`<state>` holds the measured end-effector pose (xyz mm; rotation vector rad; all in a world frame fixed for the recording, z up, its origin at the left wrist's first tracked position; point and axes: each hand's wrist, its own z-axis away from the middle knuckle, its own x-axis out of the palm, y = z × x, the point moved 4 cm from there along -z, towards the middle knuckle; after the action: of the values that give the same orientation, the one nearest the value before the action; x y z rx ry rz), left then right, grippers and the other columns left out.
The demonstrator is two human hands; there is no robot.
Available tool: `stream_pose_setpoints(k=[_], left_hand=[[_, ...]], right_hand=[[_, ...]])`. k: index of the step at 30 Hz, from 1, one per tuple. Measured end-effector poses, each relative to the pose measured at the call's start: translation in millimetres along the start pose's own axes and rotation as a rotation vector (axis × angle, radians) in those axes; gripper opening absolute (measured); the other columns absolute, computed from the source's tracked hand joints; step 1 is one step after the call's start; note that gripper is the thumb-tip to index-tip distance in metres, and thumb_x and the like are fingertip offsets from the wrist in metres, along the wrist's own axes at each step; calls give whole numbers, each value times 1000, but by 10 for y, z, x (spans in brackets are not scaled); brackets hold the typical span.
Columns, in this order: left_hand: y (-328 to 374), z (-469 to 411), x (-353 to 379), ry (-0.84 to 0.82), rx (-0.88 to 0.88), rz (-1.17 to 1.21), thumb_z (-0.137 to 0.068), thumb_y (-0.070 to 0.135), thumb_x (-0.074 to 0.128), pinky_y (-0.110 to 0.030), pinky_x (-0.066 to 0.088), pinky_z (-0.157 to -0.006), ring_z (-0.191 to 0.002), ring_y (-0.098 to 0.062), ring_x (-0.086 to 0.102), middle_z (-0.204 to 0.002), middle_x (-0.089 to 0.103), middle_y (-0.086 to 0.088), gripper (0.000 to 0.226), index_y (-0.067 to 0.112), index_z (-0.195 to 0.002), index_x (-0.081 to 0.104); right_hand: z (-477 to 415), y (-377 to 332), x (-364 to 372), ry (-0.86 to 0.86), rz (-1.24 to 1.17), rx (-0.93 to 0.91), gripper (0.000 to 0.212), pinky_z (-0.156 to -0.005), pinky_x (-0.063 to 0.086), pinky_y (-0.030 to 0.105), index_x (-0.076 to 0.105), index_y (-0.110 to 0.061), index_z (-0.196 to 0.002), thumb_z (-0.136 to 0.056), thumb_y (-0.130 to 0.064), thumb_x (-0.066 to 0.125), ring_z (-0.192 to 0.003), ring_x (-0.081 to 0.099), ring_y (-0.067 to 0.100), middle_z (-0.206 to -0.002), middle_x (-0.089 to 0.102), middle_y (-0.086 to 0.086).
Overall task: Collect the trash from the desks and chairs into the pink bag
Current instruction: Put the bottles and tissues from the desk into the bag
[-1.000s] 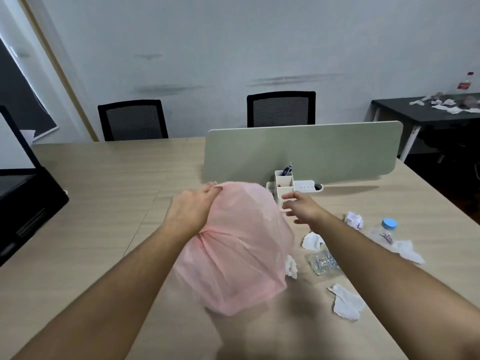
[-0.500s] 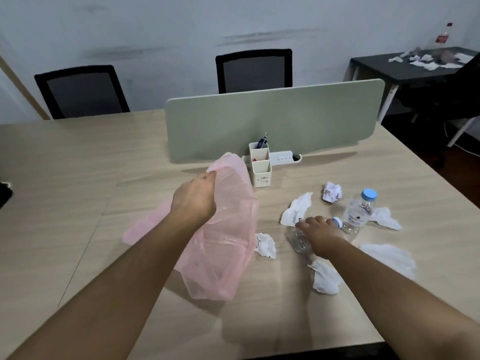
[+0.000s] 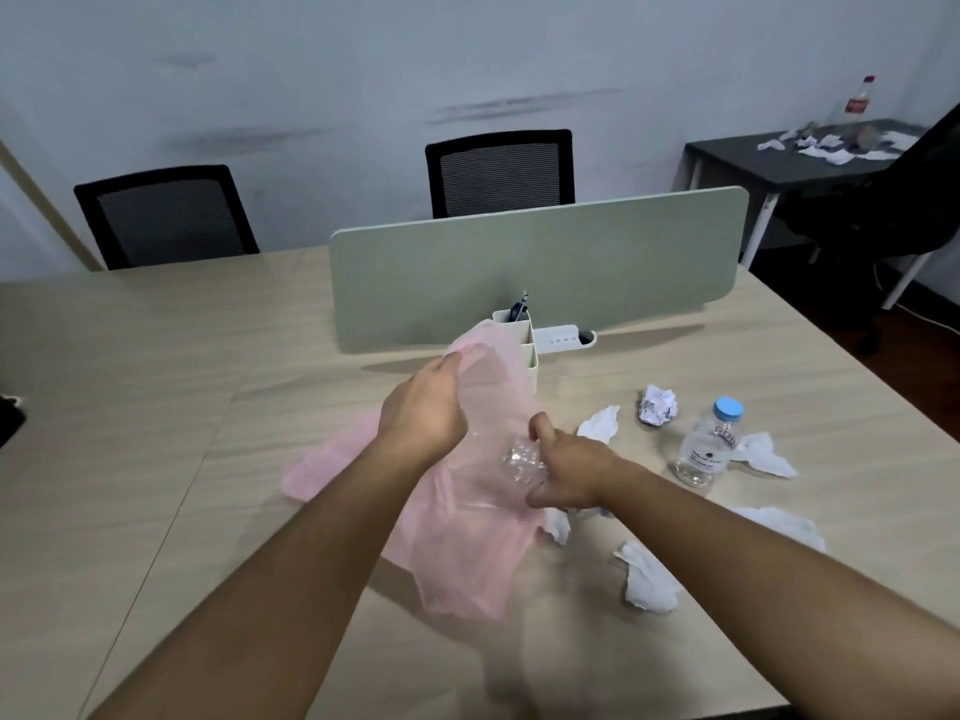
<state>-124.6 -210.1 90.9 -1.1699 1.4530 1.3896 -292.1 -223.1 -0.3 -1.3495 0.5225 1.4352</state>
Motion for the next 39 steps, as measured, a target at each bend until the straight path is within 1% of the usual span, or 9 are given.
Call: stream_pose_setpoints(k=[4,8,14,18,22,28,33,36,39], left_hand=[[47,-9,-11,29,6,67,-80,1,46,-36,45,-95,-121,-28,52,-140,48,-1,67,20,-143,35],[-36,75,110,5,-9,107,-81,0,45,-37,47,-94,-119,-27,52,-142,45,3,70,24,-145,32],[-152,112,212,-8,-9,51,-82,2,45,-38,47,-88,-114,-29,54,-139,46,2,70,25,-146,29],[-126,102,227,-24,-18,36,-82,5,47,-38,46,-88,-115,-30,54,-141,45,3,69,26,-146,29],[-75,68,243,-26,-18,19,-82,6,46,-38,48,-89,-114,-30,55,-141,45,4,69,27,-146,30],[-53,193,473,-51,-66,15,-85,8,47,-36,45,-85,-110,-30,57,-142,42,5,68,29,-146,27],[-5,252,580,-77,-68,-3,-85,6,46,-36,45,-86,-113,-29,56,-145,40,7,68,29,-146,27],[-14,239,539,-45,-77,-20,-85,5,46,-35,45,-84,-110,-30,57,-143,41,7,67,30,-145,28],[2,249,502,-23,-94,-40,-87,7,45,-35,44,-82,-109,-30,58,-142,42,7,64,29,-145,30]], right_hand=[[-139,-532,178,-84,95,-125,68,-73,41,32,32,-18,-127,-73,-37,68,-92,59,29,-105,57,6],[-285,-881,466,-57,380,-218,43,-101,35,40,45,-4,-129,-90,-20,50,-119,46,31,-129,49,13],[-361,-810,827,-75,374,-263,40,-108,27,41,46,-4,-131,-92,-12,42,-129,37,32,-135,46,13],[-308,-538,720,74,188,-326,47,-102,34,41,50,-16,-130,-84,-27,53,-124,44,29,-133,50,6],[-156,81,493,400,75,-241,21,-67,50,37,65,-15,-87,-75,-25,52,-80,62,32,-87,63,5],[65,749,875,-37,83,39,42,-99,40,32,55,-29,-130,-90,-19,50,-131,38,25,-147,37,-2],[42,770,818,184,-307,244,22,-77,44,23,74,-13,-88,-83,-7,54,-96,65,22,-102,70,5],[-72,530,481,403,-568,202,29,-74,43,17,75,-8,-89,-80,5,51,-82,63,14,-98,73,6],[-237,85,291,279,-726,36,35,-76,45,11,73,-9,-103,-81,8,52,-89,62,15,-109,70,8]])
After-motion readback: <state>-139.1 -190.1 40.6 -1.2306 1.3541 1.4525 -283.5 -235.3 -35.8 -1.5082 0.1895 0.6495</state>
